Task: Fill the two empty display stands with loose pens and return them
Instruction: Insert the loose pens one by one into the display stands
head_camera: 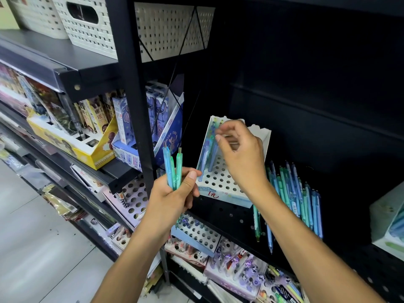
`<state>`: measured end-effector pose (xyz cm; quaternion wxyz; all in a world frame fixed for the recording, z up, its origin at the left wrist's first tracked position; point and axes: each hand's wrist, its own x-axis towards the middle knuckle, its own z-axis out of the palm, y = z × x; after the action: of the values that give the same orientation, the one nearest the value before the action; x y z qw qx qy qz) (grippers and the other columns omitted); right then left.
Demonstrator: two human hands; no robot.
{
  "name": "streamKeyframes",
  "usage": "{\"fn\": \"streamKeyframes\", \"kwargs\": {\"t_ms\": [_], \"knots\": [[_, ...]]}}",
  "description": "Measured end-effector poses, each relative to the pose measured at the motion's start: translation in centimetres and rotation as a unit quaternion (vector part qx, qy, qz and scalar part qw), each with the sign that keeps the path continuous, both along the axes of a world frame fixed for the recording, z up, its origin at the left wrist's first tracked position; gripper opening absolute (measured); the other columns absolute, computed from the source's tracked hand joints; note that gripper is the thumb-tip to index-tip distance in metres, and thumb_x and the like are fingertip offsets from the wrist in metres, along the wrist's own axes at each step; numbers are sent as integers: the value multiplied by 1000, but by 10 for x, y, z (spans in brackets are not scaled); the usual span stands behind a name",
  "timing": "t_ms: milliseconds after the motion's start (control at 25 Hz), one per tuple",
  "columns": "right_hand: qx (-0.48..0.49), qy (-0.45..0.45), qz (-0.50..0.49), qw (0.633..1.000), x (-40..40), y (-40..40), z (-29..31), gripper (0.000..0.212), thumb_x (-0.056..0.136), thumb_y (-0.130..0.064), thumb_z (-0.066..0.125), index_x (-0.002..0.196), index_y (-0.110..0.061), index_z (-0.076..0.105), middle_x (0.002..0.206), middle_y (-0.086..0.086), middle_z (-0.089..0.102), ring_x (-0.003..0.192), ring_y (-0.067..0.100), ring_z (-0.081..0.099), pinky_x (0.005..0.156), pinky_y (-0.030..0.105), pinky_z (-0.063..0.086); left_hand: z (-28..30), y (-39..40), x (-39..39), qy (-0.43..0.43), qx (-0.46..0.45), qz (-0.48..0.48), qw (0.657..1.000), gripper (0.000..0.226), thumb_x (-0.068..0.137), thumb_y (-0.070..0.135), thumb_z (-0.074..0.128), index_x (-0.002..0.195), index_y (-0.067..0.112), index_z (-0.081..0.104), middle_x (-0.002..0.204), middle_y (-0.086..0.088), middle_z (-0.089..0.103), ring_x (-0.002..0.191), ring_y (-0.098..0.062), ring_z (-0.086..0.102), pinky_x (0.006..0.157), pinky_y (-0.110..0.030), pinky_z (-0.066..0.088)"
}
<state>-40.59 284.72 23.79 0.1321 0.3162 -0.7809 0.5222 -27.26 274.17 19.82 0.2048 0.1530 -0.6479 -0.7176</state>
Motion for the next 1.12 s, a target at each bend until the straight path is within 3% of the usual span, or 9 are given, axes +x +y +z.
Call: {"fn": "streamKeyframes", "kwargs": {"t_ms": [120, 240, 360, 520, 640, 800, 960, 1040, 1120], "knots": [[-39, 42, 37, 998, 22, 12, -2, 15, 93, -23, 66, 102, -12, 69, 95, -6, 67, 80, 8, 62, 67, 18, 50, 6, 7, -4, -2, -3, -22, 1000, 24, 97, 23, 58, 78, 12, 67, 56, -4, 50, 44, -11, 38, 43, -20, 32], [-16, -102, 126, 987, 42, 15, -12, 21, 89, -18, 71, 109, -20, 73, 91, -9, 70, 77, 6, 61, 71, 22, 51, 8, 17, -9, -9, -12, -45, 999, 39, 98, 16, 59, 61, 8, 56, 51, -8, 48, 42, -15, 37, 42, -23, 29], [-84, -257, 149, 951, 38, 20, -12, 13, 88, -11, 73, 99, -17, 76, 91, 7, 72, 82, 19, 65, 78, 34, 56, 6, 21, -11, -5, -43, -77, 996, 45, 99, 21, 58, 60, 0, 55, 53, -12, 51, 47, -21, 41, 45, -26, 33], [-49, -267, 231, 934, 34, 30, -10, 6, 90, -13, 71, 92, -7, 72, 99, 23, 66, 54, 28, 63, 64, 39, 55, 6, 25, -10, -14, -62, -82, 995, 50, 102, 17, 51, 54, 5, 57, 51, -8, 55, 50, -17, 47, 51, -25, 40], [-49, -283, 295, 911, 39, 32, -6, 10, 87, -9, 73, 94, -6, 67, 93, 16, 67, 51, 31, 64, 60, 44, 54, 8, 27, -10, -18, -71, -81, 994, 51, 101, 8, 49, 51, 9, 54, 48, -6, 53, 48, -15, 46, 51, -24, 39], [-53, -290, 247, 923, 45, 30, -1, 12, 91, -9, 68, 88, 1, 63, 76, 16, 67, 41, 33, 57, 46, 44, 53, 10, 28, -9, -2, -46, -104, 993, 42, 101, 11, 51, 60, 8, 56, 51, -5, 55, 49, -13, 48, 51, -24, 41], [-105, -322, 169, 926, 46, 30, 7, 15, 97, -9, 57, 98, 0, 70, 87, 10, 74, 66, 19, 69, 62, 27, 55, 12, 26, -6, 32, -48, -151, 987, 35, 98, 34, 44, 83, 10, 64, 63, -8, 64, 58, -16, 54, 56, -24, 43], [-149, -312, 108, 932, 39, 32, 11, 18, 99, -6, 52, 99, -5, 70, 87, 9, 76, 68, 14, 66, 62, 23, 51, 11, 24, -5, 25, -19, -115, 993, 39, 97, 39, 41, 100, 10, 67, 72, -9, 68, 65, -18, 58, 61, -26, 44], [-223, -284, 51, 931, 27, 36, 18, 19, 101, -7, 50, 98, -10, 69, 88, 10, 75, 67, 15, 63, 57, 23, 51, 8, 18, -5, 28, -15, -42, 999, 39, 95, 40, 41, 104, 13, 69, 81, -7, 72, 75, -17, 62, 68, -31, 46]]}}
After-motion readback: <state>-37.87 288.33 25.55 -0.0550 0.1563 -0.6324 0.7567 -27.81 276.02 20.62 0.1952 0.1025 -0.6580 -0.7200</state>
